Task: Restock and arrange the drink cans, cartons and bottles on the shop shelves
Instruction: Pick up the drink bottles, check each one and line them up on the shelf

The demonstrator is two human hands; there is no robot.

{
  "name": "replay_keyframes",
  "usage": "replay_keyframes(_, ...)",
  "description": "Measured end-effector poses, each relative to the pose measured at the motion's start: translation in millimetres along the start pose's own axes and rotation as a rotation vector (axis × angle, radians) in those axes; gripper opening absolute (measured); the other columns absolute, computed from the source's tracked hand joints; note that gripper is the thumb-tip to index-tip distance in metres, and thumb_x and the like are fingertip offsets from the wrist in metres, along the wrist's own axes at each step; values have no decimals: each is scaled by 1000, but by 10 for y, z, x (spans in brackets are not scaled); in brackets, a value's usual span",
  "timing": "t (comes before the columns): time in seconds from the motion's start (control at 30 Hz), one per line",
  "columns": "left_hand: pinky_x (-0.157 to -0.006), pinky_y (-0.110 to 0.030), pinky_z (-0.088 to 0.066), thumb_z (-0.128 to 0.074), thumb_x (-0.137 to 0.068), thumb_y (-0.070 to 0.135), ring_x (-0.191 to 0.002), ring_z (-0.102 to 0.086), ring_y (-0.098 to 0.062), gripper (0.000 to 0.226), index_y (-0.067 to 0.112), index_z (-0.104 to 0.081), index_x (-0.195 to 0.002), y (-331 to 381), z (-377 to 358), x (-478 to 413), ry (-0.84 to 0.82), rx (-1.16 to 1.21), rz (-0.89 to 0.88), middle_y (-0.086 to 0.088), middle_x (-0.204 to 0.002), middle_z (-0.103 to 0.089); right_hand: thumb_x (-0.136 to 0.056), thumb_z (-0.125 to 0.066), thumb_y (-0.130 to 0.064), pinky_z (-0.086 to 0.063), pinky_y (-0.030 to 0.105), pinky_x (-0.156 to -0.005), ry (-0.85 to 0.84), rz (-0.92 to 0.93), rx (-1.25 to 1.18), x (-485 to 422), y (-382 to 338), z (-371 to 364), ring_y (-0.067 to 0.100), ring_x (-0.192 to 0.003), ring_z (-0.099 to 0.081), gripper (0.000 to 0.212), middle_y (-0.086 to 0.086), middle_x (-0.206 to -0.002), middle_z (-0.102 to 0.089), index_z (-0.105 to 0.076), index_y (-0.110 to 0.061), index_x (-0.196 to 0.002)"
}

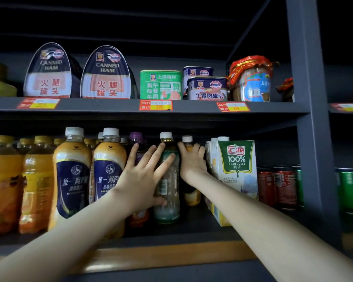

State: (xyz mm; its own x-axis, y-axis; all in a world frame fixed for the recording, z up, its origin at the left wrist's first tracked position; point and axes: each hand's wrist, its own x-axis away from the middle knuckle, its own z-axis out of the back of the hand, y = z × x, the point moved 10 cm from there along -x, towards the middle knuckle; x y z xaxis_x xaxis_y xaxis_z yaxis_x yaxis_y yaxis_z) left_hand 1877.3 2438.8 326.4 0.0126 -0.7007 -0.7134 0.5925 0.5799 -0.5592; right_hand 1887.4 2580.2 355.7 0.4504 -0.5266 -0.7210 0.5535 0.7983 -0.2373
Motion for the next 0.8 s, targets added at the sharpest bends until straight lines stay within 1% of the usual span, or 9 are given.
replay_keyframes(0.07, -112, -55, 16, -55, -78, 73, -150, 0, -31, 115, 22, 25, -142, 19, -23, 23, -26, 22, 1, -16, -160, 16, -89, -52, -1, -43, 42, -93, 5, 3, 7, 77, -8, 74, 37, -131, -21, 66, 19, -141, -20, -25, -29, -142)
replay_keyframes(0.13, -112, -56, 17, -49, -83, 71, -149, 10, -28, 112, 21, 30, -145, 27, -37, 28, -91, 12, 20, -13, -158, 25, -87, -54, 2, -44, 41, -89, 12, -9, -19, 168, 20, 138, 37, -128, -26, 65, 17, -140, -19, -30, -29, -139)
replay_keyframes(0.27, -113, -57, 13, -49, -87, 65, -149, 11, -27, 103, 22, 18, -152, 54, 23, 66, -112, 63, 42, -12, -160, 21, -88, -56, 0, -43, 39, -90, 56, 77, -24, 399, 8, 249, 34, -122, -35, 61, 12, -134, -19, -34, -30, -137)
replay_keyframes(0.4, -114, -57, 11, -45, -92, 58, -149, 10, -27, 91, 20, 11, -154, 123, 100, 194, -82, 114, 58, -10, -161, 15, -90, -58, -2, -44, 42, -96, 79, 172, -9, 687, -43, 389, 34, -128, -28, 66, 11, -138, -17, -30, -30, -143)
replay_keyframes(0.5, -116, -57, 9, -46, -91, 57, -150, 3, -27, 87, 21, 0, -155, 156, 140, 310, -52, 206, 81, -10, -163, 5, -90, -61, -8, -40, 41, -100, 148, 204, -67, 908, -69, 616, 33, -131, -28, 65, 11, -142, -17, -32, -30, -144)
replay_keyframes(0.6, -117, -56, 1, -57, -87, 51, -149, -11, -29, 79, 20, -24, -151, 108, 229, 392, 25, 351, 119, -11, -160, -18, -90, -64, -11, -42, 40, -98, 231, 199, -95, 1157, -77, 888, 31, -130, -32, 64, 10, -140, -22, -35, -30, -143)
replay_keyframes(0.7, -113, -61, -19, -71, -80, 36, -137, -38, -38, 62, 9, -52, -133, -32, 413, 460, 149, 512, 195, -19, -143, -46, -89, -67, -13, -43, 40, -101, 321, 197, -162, 1432, -90, 1189, 30, -130, -35, 61, 9, -138, -25, -40, -29, -141)
replay_keyframes(0.73, -110, -62, -25, -70, -79, 33, -130, -45, -41, 55, 5, -58, -126, -88, 508, 509, 208, 562, 232, -22, -136, -52, -89, -67, -13, -42, 40, -104, 353, 193, -188, 1531, -83, 1295, 29, -131, -35, 60, 9, -139, -24, -41, -29, -140)
replay_keyframes(0.8, -106, -56, -35, -54, -83, 38, -119, -52, -41, 51, 3, -61, -120, -129, 710, 647, 279, 659, 285, -22, -127, -58, -87, -69, -12, -40, 36, -106, 442, 179, -253, 1757, -53, 1539, 25, -130, -37, 58, 8, -140, -25, -46, -28, -138)
